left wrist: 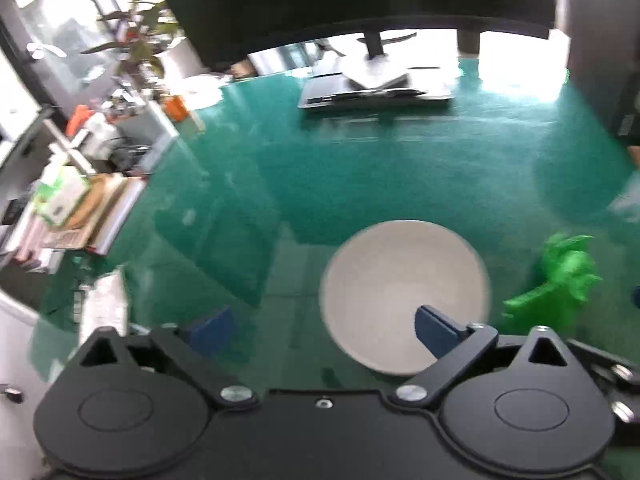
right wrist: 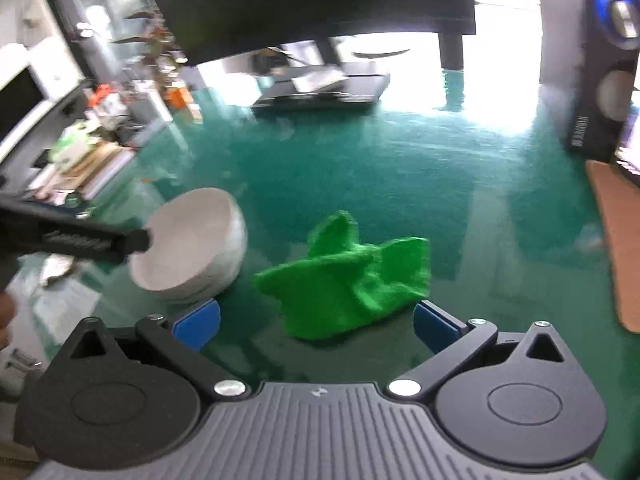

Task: Clean bowl
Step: 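Set the bowl down with the left tool and drop the cloth from the right tool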

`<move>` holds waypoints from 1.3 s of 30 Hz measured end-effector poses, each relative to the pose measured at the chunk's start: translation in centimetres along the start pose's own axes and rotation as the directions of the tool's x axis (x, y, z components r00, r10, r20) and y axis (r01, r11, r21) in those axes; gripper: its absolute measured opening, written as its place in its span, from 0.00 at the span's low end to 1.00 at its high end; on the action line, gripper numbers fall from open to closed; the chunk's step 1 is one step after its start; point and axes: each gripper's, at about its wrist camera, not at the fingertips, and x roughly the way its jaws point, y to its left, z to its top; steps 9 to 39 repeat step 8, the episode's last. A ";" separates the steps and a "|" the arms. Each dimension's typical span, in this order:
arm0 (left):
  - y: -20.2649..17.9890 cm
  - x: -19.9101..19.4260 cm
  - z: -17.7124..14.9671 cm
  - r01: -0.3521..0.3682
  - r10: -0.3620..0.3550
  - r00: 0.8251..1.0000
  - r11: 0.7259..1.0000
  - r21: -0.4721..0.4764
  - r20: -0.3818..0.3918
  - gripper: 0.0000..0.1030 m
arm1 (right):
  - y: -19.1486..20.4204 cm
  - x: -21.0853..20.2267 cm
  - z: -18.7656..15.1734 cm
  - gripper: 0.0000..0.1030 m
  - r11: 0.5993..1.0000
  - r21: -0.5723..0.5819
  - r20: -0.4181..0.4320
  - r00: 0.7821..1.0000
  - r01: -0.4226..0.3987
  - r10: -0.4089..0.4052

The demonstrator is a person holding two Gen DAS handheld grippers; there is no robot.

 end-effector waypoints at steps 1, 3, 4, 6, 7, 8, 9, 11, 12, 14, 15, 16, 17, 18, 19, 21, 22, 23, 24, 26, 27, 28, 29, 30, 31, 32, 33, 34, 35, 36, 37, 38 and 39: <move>-0.2 -0.3 0.0 -0.002 0.002 1.000 1.000 0.002 0.000 0.99 | 0.0 0.0 0.1 0.99 1.000 -0.003 -0.023 0.999 0.024 -0.024; -0.5 -0.7 -0.2 -0.008 0.008 1.000 1.000 0.003 0.000 0.99 | 0.1 -0.1 0.1 0.99 1.000 -0.001 -0.046 0.998 0.030 -0.030; -0.6 -1.0 -0.4 -0.013 0.013 1.000 1.000 0.000 0.005 0.99 | 0.0 -0.1 0.1 0.99 1.000 0.008 -0.053 0.998 0.023 -0.022; -0.7 -1.5 -0.8 -0.028 0.028 0.999 1.000 -0.001 0.017 0.99 | 0.1 0.0 0.0 0.99 1.000 0.016 -0.054 0.998 0.016 -0.015; -0.7 -1.7 -1.0 -0.033 0.033 0.999 0.999 -0.002 0.018 0.99 | 0.2 -0.1 -0.1 0.99 1.000 0.011 -0.055 0.998 0.021 -0.021; -0.6 -1.8 -1.1 -0.036 0.036 0.999 0.999 -0.008 0.016 0.99 | 0.4 -0.1 -0.2 0.99 1.000 0.007 -0.056 0.998 0.027 -0.026; -0.6 -1.8 -1.1 -0.036 0.036 0.999 0.999 -0.008 0.016 0.99 | 0.4 -0.1 -0.2 0.99 1.000 0.007 -0.056 0.998 0.027 -0.026; -0.6 -1.8 -1.1 -0.036 0.036 0.999 0.999 -0.008 0.016 0.99 | 0.4 -0.1 -0.2 0.99 1.000 0.007 -0.056 0.998 0.027 -0.026; -0.6 -1.8 -1.1 -0.036 0.036 0.999 0.999 -0.008 0.016 0.99 | 0.4 -0.1 -0.2 0.99 1.000 0.007 -0.056 0.998 0.027 -0.026; -0.6 -1.8 -1.1 -0.036 0.036 0.999 0.999 -0.008 0.016 0.99 | 0.4 -0.1 -0.2 0.99 1.000 0.007 -0.056 0.998 0.027 -0.026; -0.6 -1.8 -1.1 -0.036 0.036 0.999 0.999 -0.008 0.016 0.99 | 0.4 -0.1 -0.2 0.99 1.000 0.007 -0.056 0.998 0.027 -0.026; -0.6 -1.8 -1.1 -0.036 0.036 0.999 0.999 -0.008 0.016 0.99 | 0.4 -0.1 -0.2 0.99 1.000 0.007 -0.056 0.998 0.027 -0.026; -0.6 -1.8 -1.1 -0.036 0.036 0.999 0.999 -0.008 0.016 0.99 | 0.4 -0.1 -0.2 0.99 1.000 0.007 -0.056 0.998 0.027 -0.026; -0.6 -1.8 -1.1 -0.036 0.036 0.999 0.999 -0.008 0.016 0.99 | 0.4 -0.1 -0.2 0.99 1.000 0.007 -0.056 0.998 0.027 -0.026; -0.6 -1.8 -1.1 -0.036 0.036 0.999 0.999 -0.008 0.016 0.99 | 0.4 -0.1 -0.2 0.99 1.000 0.007 -0.056 0.998 0.027 -0.026; -0.6 -1.8 -1.1 -0.036 0.036 0.999 0.999 -0.008 0.016 0.99 | 0.4 -0.1 -0.2 0.99 1.000 0.007 -0.056 0.998 0.027 -0.026; -0.6 -1.8 -1.1 -0.036 0.036 0.999 0.999 -0.008 0.016 0.99 | 0.4 -0.1 -0.2 0.99 1.000 0.007 -0.056 0.998 0.027 -0.026; -0.6 -1.8 -1.1 -0.036 0.036 0.999 0.999 -0.008 0.016 0.99 | 0.4 -0.1 -0.2 0.99 1.000 0.007 -0.056 0.998 0.027 -0.026; -0.6 -1.8 -1.1 -0.036 0.036 0.999 0.999 -0.008 0.016 0.99 | 0.4 -0.1 -0.2 0.99 1.000 0.007 -0.056 0.998 0.027 -0.026; -0.6 -1.8 -1.1 -0.036 0.036 0.999 0.999 -0.008 0.016 0.99 | 0.4 -0.1 -0.2 0.99 1.000 0.007 -0.056 0.998 0.027 -0.026; -0.6 -1.8 -1.1 -0.036 0.036 0.999 0.999 -0.008 0.016 0.99 | 0.4 -0.1 -0.2 0.99 1.000 0.007 -0.056 0.998 0.027 -0.026; -0.6 -1.8 -1.1 -0.036 0.036 0.999 0.999 -0.008 0.016 0.99 | 0.4 -0.1 -0.2 0.99 1.000 0.007 -0.056 0.998 0.027 -0.026; -0.6 -1.8 -1.1 -0.036 0.036 0.999 0.999 -0.008 0.016 0.99 | 0.4 -0.1 -0.2 0.99 1.000 0.007 -0.056 0.998 0.027 -0.026; -0.6 -1.8 -1.1 -0.036 0.036 0.999 0.999 -0.008 0.016 0.99 | 0.4 -0.1 -0.2 0.99 1.000 0.007 -0.056 0.998 0.027 -0.026; -0.6 -1.8 -1.1 -0.036 0.036 0.999 0.999 -0.008 0.016 0.99 | 0.4 -0.1 -0.2 0.99 1.000 0.007 -0.056 0.998 0.027 -0.026; -0.6 -1.8 -1.1 -0.036 0.036 0.999 0.999 -0.008 0.016 0.99 | 0.4 -0.1 -0.2 0.99 1.000 0.007 -0.056 0.998 0.027 -0.026; -0.6 -1.8 -1.1 -0.036 0.036 0.999 0.999 -0.008 0.016 0.99 | 0.4 -0.1 -0.2 0.99 1.000 0.007 -0.056 0.998 0.027 -0.026; -0.6 -1.8 -1.1 -0.036 0.036 0.999 0.999 -0.008 0.016 0.99 | 0.4 -0.1 -0.2 0.99 1.000 0.007 -0.056 0.998 0.027 -0.026; -0.6 -1.8 -1.1 -0.036 0.036 0.999 0.999 -0.008 0.016 0.99 | 0.4 -0.1 -0.2 0.99 1.000 0.007 -0.056 0.998 0.027 -0.026; -0.6 -1.8 -1.1 -0.036 0.036 0.999 0.999 -0.008 0.016 0.99 | 0.4 -0.1 -0.2 0.99 1.000 0.007 -0.056 0.998 0.027 -0.026; -0.6 -1.8 -1.1 -0.036 0.036 0.999 0.999 -0.008 0.016 0.99 | 0.4 -0.1 -0.2 0.99 1.000 0.007 -0.056 0.998 0.027 -0.026; -0.6 -1.8 -1.1 -0.036 0.036 0.999 0.999 -0.008 0.016 0.99 | 0.4 -0.1 -0.2 0.99 1.000 0.007 -0.056 0.998 0.027 -0.026; -0.6 -1.8 -1.1 -0.036 0.036 0.999 0.999 -0.008 0.016 0.99 | 0.4 -0.1 -0.2 0.99 1.000 0.007 -0.056 0.998 0.027 -0.026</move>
